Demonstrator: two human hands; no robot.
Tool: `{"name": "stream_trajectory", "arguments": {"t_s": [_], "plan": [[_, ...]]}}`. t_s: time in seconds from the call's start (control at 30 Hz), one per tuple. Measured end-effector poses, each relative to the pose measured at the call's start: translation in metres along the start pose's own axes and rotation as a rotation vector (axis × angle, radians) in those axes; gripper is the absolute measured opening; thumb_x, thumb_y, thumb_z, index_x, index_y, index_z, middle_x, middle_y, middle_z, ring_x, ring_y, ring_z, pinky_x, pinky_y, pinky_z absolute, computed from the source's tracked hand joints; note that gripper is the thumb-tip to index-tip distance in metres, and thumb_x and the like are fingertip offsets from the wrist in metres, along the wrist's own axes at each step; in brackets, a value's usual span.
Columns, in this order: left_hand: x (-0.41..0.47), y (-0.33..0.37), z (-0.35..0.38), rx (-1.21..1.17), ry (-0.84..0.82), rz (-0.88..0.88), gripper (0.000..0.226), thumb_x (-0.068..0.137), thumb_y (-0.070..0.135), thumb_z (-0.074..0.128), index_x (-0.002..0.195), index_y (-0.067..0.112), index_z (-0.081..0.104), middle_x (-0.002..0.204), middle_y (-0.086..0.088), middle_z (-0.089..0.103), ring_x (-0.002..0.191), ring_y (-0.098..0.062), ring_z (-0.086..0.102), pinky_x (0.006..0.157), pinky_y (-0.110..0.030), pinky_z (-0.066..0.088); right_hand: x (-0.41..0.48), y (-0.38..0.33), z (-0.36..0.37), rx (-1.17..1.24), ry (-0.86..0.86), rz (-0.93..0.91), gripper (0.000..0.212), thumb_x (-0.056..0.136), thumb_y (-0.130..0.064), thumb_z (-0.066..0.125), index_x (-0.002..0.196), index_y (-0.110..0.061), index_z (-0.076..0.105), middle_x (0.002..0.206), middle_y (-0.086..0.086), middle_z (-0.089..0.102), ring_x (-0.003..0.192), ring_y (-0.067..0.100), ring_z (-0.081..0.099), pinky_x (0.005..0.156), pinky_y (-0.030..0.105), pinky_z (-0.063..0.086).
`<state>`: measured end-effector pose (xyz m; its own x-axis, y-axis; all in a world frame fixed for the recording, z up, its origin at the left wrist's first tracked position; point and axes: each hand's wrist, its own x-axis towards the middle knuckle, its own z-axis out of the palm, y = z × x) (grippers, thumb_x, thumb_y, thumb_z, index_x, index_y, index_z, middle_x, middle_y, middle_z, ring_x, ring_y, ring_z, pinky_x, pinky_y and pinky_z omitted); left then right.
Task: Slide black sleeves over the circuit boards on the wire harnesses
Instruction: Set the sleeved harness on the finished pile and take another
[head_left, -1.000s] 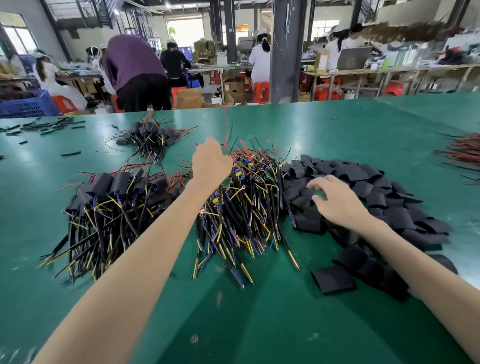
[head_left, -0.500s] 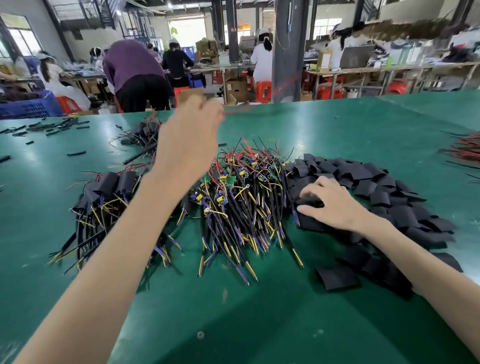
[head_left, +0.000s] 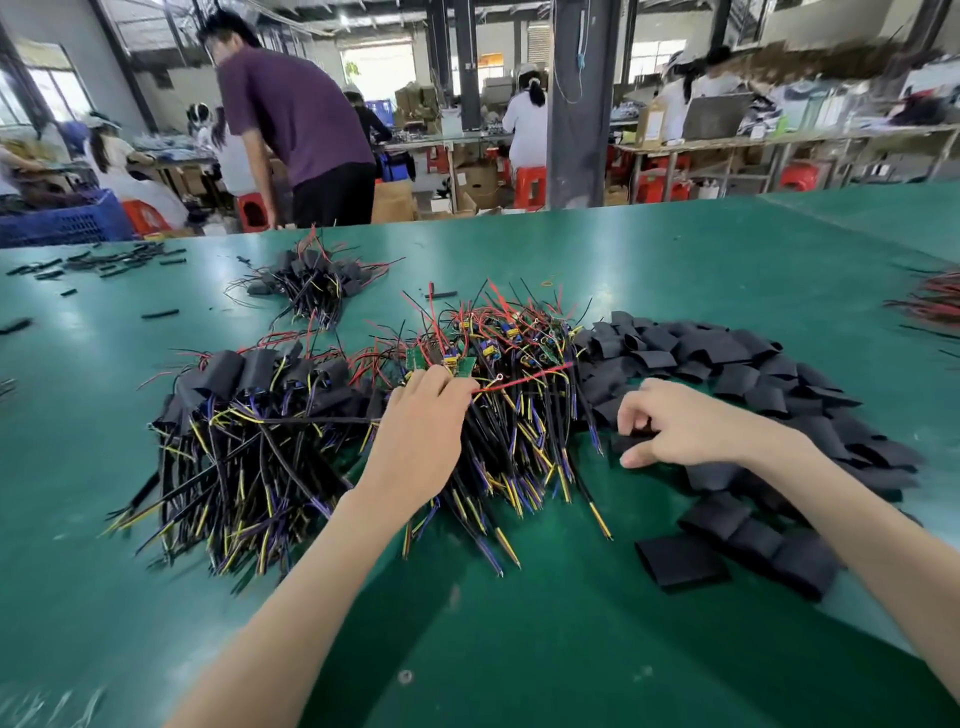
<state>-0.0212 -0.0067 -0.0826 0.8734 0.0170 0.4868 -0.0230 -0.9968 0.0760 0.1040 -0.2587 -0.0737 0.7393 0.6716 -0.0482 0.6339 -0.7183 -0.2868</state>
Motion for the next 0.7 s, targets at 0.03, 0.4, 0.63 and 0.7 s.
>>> {"name": "stream_trajectory", "arguments": {"t_s": [0.03,0.4,0.63,0.7], "plan": [[-0.001,0.001,0.000,-0.016,0.033,-0.010,0.026,0.098,0.014,0.046,0.120,0.012,0.061,0.103,-0.007,0.054,0.102,-0.028,0.049,0.084,-0.038,0.040,-0.001,0.001,-0.001,0.031,-0.005,0.003,0.030,0.072,-0.031,0.079,0.090,-0.023,0.055,0.093,-0.003,0.050,0.081,0.008,0.049,0.075,0.026,0.040],[-0.006,0.006,0.000,-0.181,0.274,-0.051,0.013,0.092,0.017,0.060,0.094,0.020,0.072,0.087,0.006,0.060,0.084,-0.018,0.057,0.082,-0.028,0.026,-0.003,-0.003,-0.003,-0.015,-0.142,0.029,0.038,0.074,-0.031,0.077,0.098,-0.024,0.050,0.092,-0.006,0.042,0.091,0.016,0.044,0.081,0.029,0.039],[-0.006,0.008,-0.004,-0.186,0.314,-0.067,0.011,0.091,0.015,0.062,0.092,0.020,0.072,0.088,0.006,0.062,0.085,-0.017,0.057,0.084,-0.028,0.027,-0.002,-0.006,-0.009,0.175,0.262,-0.006,0.036,0.070,-0.025,0.080,0.088,-0.024,0.048,0.086,-0.011,0.050,0.081,0.013,0.051,0.069,0.028,0.036],[-0.006,0.010,-0.005,-0.195,0.345,-0.065,0.011,0.090,0.014,0.063,0.091,0.019,0.072,0.086,0.005,0.062,0.084,-0.016,0.056,0.083,-0.032,0.029,-0.002,-0.010,-0.009,0.312,0.318,-0.011,0.036,0.069,-0.023,0.081,0.086,-0.028,0.049,0.086,-0.011,0.055,0.079,0.007,0.051,0.069,0.025,0.037]]}}
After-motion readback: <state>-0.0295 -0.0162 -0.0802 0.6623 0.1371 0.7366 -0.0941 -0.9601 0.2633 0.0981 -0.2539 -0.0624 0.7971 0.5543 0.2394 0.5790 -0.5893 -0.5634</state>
